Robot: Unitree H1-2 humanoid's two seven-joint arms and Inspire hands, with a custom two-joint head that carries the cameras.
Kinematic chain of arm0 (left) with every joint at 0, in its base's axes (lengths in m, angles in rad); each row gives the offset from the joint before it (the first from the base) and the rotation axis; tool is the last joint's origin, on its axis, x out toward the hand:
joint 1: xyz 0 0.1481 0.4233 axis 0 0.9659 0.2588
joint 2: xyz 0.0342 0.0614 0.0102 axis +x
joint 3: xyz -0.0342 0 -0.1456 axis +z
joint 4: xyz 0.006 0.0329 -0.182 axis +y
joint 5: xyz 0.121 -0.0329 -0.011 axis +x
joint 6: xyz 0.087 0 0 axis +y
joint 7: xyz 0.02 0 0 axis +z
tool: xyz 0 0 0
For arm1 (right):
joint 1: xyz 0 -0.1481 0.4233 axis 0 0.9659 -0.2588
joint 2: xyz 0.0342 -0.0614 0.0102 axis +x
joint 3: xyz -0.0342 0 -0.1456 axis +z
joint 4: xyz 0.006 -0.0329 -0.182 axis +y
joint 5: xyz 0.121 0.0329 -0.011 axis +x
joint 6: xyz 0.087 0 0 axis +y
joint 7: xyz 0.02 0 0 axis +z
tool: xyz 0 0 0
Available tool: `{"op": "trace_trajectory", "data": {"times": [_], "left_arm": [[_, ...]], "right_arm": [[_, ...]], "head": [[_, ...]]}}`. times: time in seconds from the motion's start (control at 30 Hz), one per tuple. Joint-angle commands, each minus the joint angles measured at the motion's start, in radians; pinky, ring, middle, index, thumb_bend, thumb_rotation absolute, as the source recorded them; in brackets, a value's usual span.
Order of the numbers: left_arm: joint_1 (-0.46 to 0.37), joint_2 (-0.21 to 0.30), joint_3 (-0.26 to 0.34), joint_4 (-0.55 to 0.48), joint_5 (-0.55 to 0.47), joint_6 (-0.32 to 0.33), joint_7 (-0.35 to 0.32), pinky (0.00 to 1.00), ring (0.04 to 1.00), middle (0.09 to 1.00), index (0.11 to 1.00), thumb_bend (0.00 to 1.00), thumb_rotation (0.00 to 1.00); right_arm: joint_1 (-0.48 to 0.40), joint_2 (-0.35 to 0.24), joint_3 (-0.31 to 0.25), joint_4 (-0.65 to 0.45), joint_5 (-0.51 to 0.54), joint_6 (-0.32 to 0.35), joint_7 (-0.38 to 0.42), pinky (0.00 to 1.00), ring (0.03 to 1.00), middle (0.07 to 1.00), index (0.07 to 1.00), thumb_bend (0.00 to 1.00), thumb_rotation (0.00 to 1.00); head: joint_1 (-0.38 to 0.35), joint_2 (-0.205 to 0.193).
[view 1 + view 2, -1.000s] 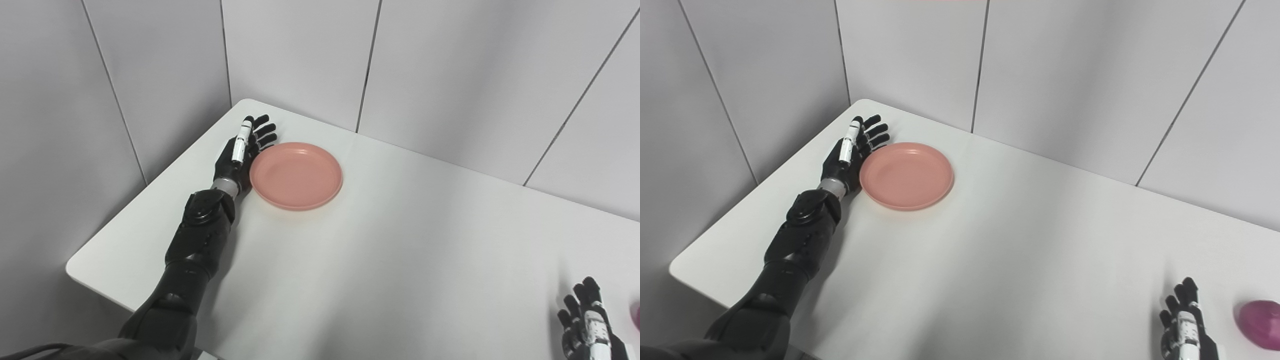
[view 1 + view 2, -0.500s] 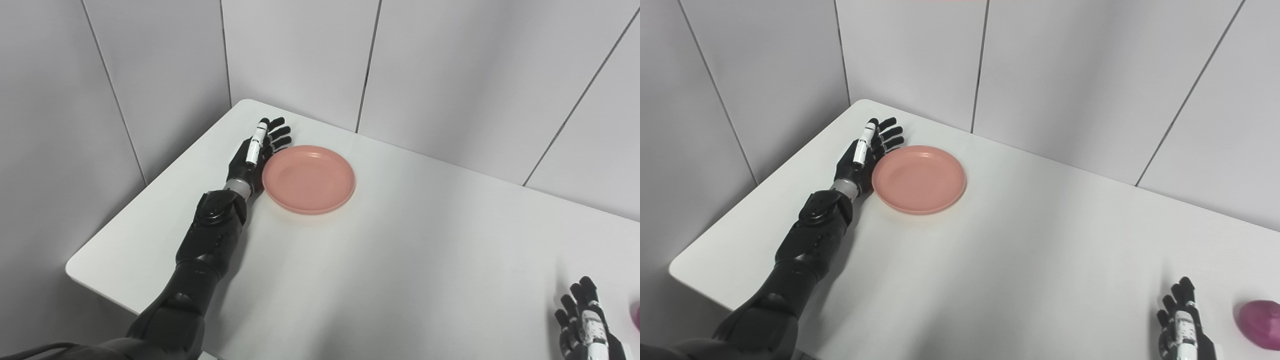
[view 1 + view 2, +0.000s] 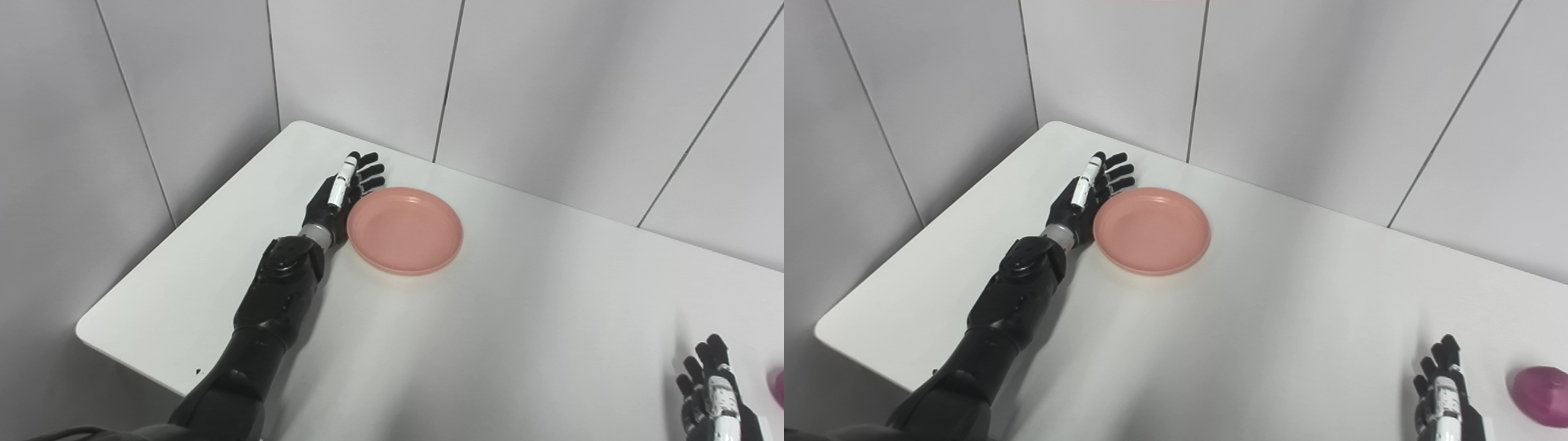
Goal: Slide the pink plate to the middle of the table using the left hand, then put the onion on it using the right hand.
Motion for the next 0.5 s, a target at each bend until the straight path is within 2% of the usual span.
{"op": "trace_trajectory", "data": {"times": [0.0,0.17,0.43,0.47], "left_arm": [[-0.02,0.004,-0.008,-0.032,0.012,0.014,0.002,0.84,0.857,0.856,0.83,0.39,1.0],[-0.011,-0.009,-0.012,-0.047,0.016,0.021,0.008,0.83,0.851,0.855,0.833,0.38,1.0],[0.022,-0.044,-0.019,-0.114,0.022,0.046,0.015,0.84,0.862,0.864,0.846,0.36,1.0],[0.026,-0.047,-0.021,-0.12,0.021,0.049,0.013,0.84,0.862,0.865,0.848,0.36,1.0]], "right_arm": [[-0.012,0.001,0.002,-0.036,0.0,-0.019,0.005,1.0,1.0,1.0,1.0,0.0,1.0],[-0.01,-0.003,0.009,-0.027,-0.008,-0.039,0.008,1.0,1.0,1.0,1.0,0.0,1.0],[-0.006,-0.002,0.014,-0.028,-0.015,-0.022,0.004,1.0,1.0,1.0,1.0,0.0,1.0],[-0.005,-0.005,0.014,-0.017,-0.012,-0.046,0.01,1.0,1.0,1.0,1.0,0.0,1.0]], "head": [[-0.006,0.002],[-0.017,0.008],[-0.05,0.022],[-0.051,0.022]]}}
